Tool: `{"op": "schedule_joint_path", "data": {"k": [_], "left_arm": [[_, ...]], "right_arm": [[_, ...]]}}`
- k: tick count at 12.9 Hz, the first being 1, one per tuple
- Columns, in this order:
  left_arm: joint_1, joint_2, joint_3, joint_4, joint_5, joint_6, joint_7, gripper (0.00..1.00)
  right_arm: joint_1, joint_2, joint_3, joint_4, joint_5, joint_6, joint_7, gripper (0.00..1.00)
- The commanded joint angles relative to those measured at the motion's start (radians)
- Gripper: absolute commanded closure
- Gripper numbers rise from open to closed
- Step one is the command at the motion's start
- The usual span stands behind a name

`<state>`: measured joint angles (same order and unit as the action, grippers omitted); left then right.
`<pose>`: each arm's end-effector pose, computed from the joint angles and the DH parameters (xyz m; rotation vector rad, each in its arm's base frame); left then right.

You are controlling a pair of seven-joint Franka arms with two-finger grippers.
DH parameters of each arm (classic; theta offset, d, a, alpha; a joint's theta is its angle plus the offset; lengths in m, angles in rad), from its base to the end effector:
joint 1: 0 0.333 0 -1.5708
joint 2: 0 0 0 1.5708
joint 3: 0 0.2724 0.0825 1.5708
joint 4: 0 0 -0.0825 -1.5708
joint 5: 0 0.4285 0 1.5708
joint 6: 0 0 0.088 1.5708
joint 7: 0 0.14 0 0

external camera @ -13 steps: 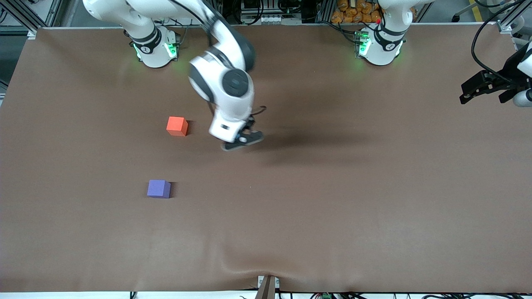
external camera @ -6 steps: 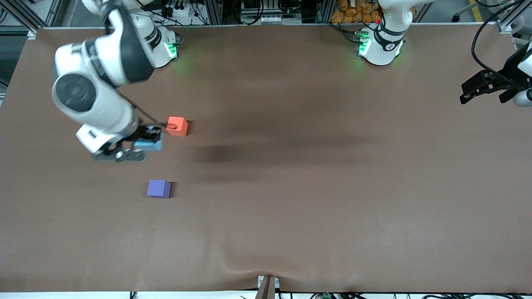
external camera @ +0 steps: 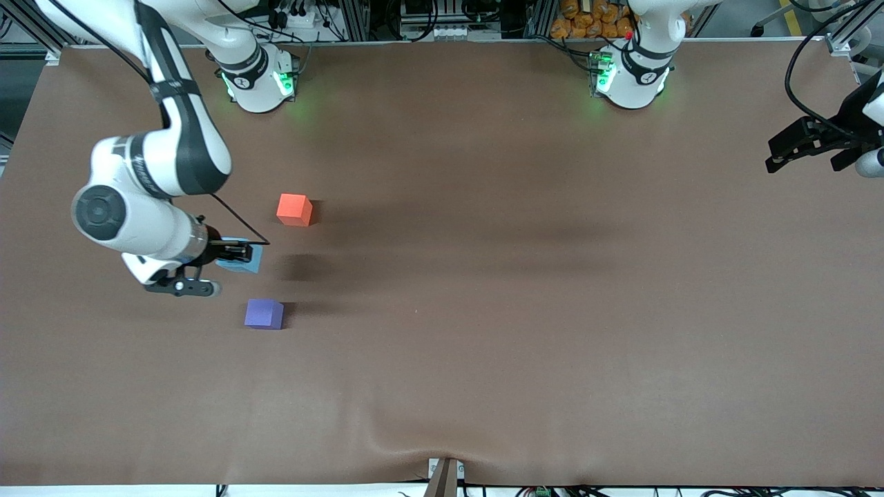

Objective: Place blue block between orange and purple blocks
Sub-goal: 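Carry the blue cube with the right gripper toward the red cube, then lower the blue cube between the red and purple cubes, open gripper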

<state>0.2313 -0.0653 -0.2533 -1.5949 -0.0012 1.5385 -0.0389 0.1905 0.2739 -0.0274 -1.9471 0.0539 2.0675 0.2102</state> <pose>0.5788 -0.0165 0.5698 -3.1265 -0.0271 -0.0114 0.6010 0.1032 0.2275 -3.1209 0.1186 0.2467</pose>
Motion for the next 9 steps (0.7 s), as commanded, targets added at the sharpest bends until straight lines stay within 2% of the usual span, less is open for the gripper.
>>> {"op": "schedule_joint_path", "data": {"k": [1, 5, 9], "left_arm": [[0.01, -0.001, -0.006, 0.012, -0.014, -0.011, 0.001, 0.0], [0.01, -0.001, -0.006, 0.012, -0.011, -0.012, 0.001, 0.0], [0.006, 0.005, -0.007, 0.009, -0.01, -0.017, -0.004, 0.0]], "right_arm": [[0.033, -0.019, 0.011, -0.143, 0.015, 0.165, -0.009, 1.0], [0.043, 0.076, 0.011, -0.145, 0.015, 0.253, -0.012, 1.0], [0.04, 0.114, 0.011, -0.142, 0.015, 0.28, -0.006, 1.0]]}}
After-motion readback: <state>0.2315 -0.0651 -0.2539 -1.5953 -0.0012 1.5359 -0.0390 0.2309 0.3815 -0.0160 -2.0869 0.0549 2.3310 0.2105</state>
